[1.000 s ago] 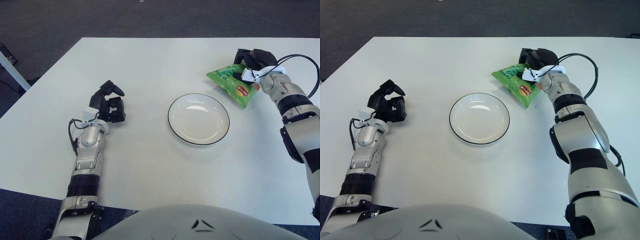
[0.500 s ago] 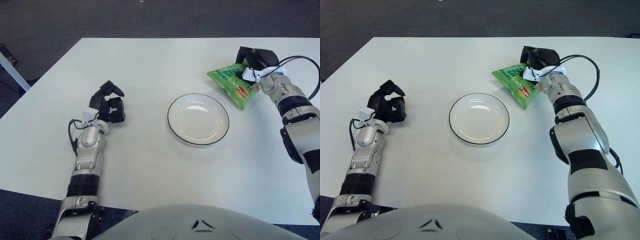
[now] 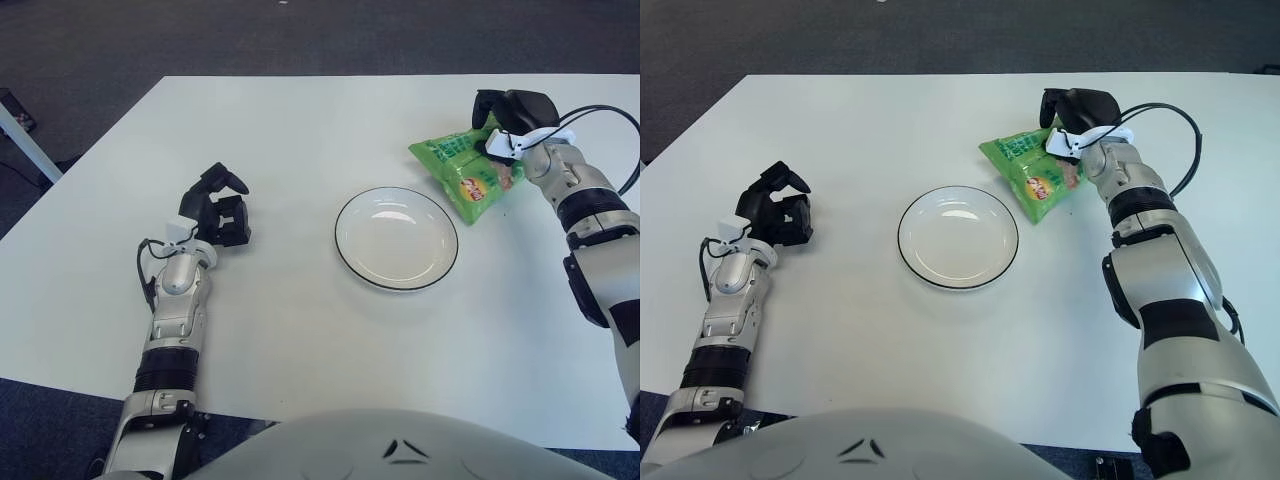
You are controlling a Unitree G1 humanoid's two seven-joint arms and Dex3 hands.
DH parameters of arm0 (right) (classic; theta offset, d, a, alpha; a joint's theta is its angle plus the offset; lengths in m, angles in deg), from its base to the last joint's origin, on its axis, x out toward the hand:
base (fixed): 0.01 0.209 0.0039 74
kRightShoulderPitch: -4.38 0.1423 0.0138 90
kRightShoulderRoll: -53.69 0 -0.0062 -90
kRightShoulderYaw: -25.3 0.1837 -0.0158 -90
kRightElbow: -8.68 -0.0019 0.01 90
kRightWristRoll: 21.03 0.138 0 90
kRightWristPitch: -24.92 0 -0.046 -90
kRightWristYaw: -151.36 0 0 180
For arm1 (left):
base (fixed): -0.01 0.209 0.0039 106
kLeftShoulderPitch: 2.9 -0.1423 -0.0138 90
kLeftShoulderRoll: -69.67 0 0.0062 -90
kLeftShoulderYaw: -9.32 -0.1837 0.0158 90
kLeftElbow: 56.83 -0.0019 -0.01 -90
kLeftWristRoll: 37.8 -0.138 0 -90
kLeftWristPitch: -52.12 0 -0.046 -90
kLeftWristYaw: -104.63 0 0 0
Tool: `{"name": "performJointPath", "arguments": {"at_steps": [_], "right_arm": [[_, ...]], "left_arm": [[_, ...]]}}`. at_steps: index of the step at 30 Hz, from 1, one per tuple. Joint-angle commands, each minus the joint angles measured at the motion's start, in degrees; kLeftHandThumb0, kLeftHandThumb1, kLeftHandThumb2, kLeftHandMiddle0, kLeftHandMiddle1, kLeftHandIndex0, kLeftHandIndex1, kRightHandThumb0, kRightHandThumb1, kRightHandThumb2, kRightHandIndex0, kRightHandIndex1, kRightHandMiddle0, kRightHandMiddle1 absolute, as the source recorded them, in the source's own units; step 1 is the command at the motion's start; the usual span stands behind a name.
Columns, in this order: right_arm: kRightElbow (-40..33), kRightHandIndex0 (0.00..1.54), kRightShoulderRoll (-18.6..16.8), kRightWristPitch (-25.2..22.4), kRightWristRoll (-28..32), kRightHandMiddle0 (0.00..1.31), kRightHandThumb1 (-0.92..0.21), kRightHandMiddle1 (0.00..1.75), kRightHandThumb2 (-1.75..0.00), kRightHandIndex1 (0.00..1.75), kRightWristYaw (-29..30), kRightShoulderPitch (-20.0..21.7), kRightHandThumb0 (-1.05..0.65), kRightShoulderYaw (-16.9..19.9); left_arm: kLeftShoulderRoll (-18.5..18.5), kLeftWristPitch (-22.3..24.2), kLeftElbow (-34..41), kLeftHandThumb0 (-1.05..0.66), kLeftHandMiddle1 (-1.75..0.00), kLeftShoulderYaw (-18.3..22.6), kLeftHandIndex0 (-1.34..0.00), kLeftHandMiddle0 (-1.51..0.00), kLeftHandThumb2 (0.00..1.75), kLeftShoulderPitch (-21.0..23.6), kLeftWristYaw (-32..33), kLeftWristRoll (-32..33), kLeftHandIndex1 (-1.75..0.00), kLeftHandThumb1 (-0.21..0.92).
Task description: Put the snack into the plate.
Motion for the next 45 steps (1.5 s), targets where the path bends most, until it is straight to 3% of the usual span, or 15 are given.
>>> {"name": "performJointPath", "arguments": {"at_steps": [1,30,34,45], "right_arm": [[-1.5,0.98,0.7,0.3,0.7,0.73,0.12,1.75,-1.74,1.56,0.7,-0.3,0.00,0.9],[-10.7,0.92,2.0,7.8,8.0,0.68,0.07,1.75,-1.73,1.67,0.2,0.0,0.00,10.6],[-12.8,0.92,2.7,9.3,8.8,0.68,0.07,1.75,-1.73,1.66,-2.4,-0.5,0.00,11.2],[-13.7,0.91,4.7,13.1,13.9,0.68,0.07,1.75,-1.75,1.70,-18.2,-0.2,0.00,12.2]], "left_arm": [[-4.4,-0.8,-6.3,-0.49,-1.75,-1.1,-0.64,-1.32,1.35,-6.7,0.8,-0.6,-1.75,0.29],[-4.9,1.6,-5.1,-0.50,-1.75,-2.0,-0.66,-1.31,1.39,-6.3,4.1,-2.7,-1.75,0.25],[-4.9,2.0,-4.7,-0.51,-1.75,-2.2,-0.67,-1.31,1.40,-6.4,4.3,-2.9,-1.75,0.24],[-5.0,2.6,-3.9,-0.51,-1.75,-2.5,-0.68,-1.32,1.42,-6.6,5.1,-3.1,-1.75,0.23]]}}
